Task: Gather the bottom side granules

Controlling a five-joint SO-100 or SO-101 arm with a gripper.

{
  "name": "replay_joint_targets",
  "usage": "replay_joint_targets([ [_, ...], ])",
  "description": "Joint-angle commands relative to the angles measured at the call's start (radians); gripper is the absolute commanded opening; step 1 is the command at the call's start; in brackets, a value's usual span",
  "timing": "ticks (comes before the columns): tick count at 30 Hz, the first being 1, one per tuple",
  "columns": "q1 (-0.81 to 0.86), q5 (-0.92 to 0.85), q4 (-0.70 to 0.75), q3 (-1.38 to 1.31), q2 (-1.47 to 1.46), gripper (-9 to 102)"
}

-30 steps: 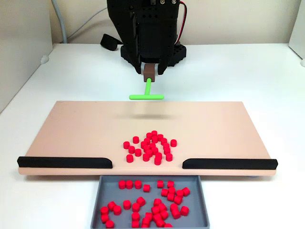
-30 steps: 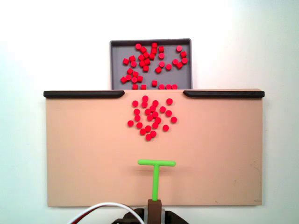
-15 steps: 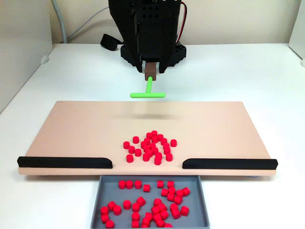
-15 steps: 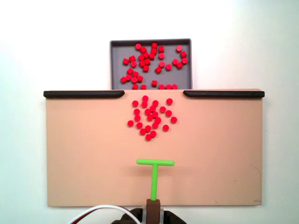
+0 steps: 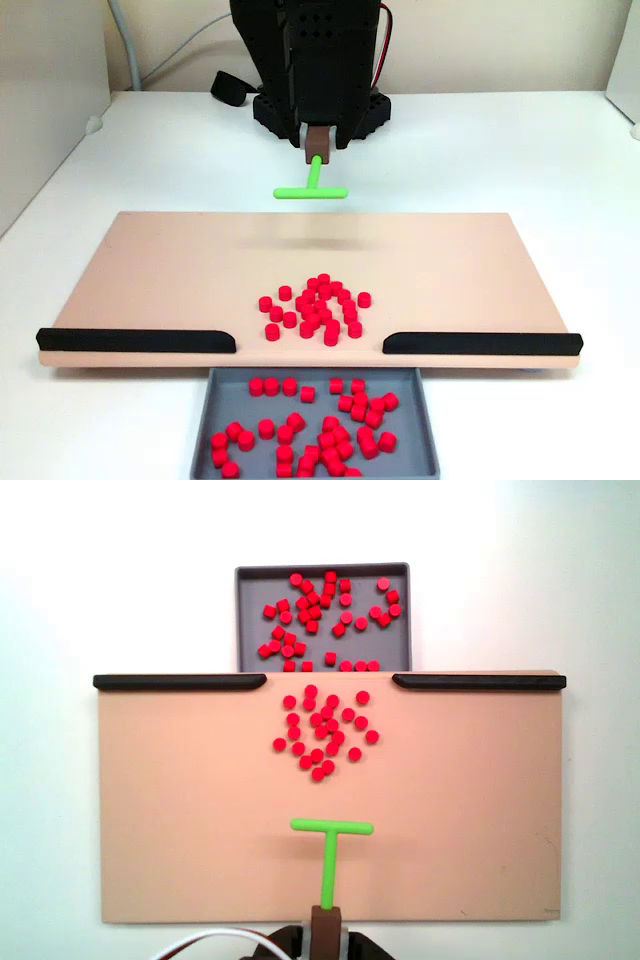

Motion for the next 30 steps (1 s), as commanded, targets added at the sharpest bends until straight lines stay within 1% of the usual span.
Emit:
replay_joint_targets([
  [1,0.003,0.009,-0.003,-0.031,0.041,0],
  [12,-0.006,0.058,-0.003,-0.017,0.078,0],
  [18,-0.008,0.044,-0.003,-0.029,0.091,0],
  [30,-0.044,0.084,-0.003,-0.017,0.080,0],
])
